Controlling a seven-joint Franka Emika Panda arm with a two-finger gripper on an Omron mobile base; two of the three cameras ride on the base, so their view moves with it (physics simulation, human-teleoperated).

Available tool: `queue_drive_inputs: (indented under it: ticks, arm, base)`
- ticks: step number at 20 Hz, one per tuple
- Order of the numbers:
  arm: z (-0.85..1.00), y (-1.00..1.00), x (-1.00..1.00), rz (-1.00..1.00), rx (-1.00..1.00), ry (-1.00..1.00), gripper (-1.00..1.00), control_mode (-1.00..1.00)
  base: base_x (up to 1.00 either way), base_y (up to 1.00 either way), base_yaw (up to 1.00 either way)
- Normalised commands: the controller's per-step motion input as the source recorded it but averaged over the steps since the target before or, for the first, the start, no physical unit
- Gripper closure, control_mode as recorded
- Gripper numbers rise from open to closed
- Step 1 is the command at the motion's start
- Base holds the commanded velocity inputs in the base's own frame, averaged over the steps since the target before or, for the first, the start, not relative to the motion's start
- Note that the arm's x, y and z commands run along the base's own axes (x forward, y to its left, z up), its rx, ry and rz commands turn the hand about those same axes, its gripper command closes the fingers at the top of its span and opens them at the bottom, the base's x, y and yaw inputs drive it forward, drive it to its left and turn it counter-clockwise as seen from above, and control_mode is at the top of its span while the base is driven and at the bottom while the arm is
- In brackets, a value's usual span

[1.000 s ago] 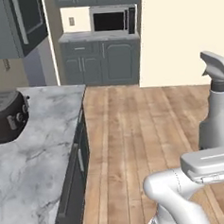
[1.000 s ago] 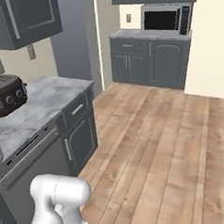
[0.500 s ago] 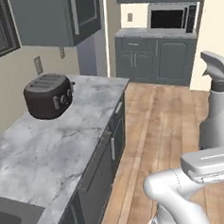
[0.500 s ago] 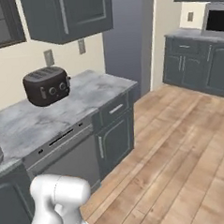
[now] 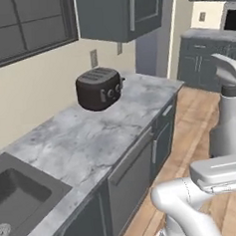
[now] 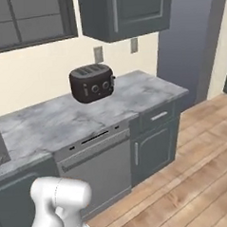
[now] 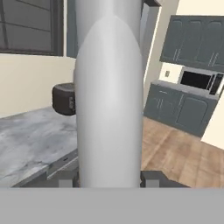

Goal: Locate and retrieve the spray and dish brush from the cabinet. Place them next to the sink.

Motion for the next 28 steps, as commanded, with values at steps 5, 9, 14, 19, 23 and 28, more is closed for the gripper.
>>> queue_drive_inputs:
  ticks: [5,9,14,19,23,28]
  arm:
    - [0.0,0.0,0.0,0.0,0.0,0.0,1.0,1.0]
    - [0.0,0.0,0.0,0.0,0.0,0.0,1.0,1.0]
    - [0.0,0.0,0.0,0.0,0.0,0.0,1.0,1.0]
    - [0.0,0.0,0.0,0.0,0.0,0.0,1.0,1.0]
    - [0.0,0.0,0.0,0.0,0.0,0.0,1.0,1.0]
    - [0.0,0.0,0.0,0.0,0.0,0.0,1.0,1.0]
  base:
    - [0.12,0.0,0.5]
    - [0.14,0.0,0.5]
    - [0.34,0.0,0.48]
    - [0.4,-0.01,0.47]
    - [0.44,-0.12,0.42]
    - [0.38,-0.3,0.17]
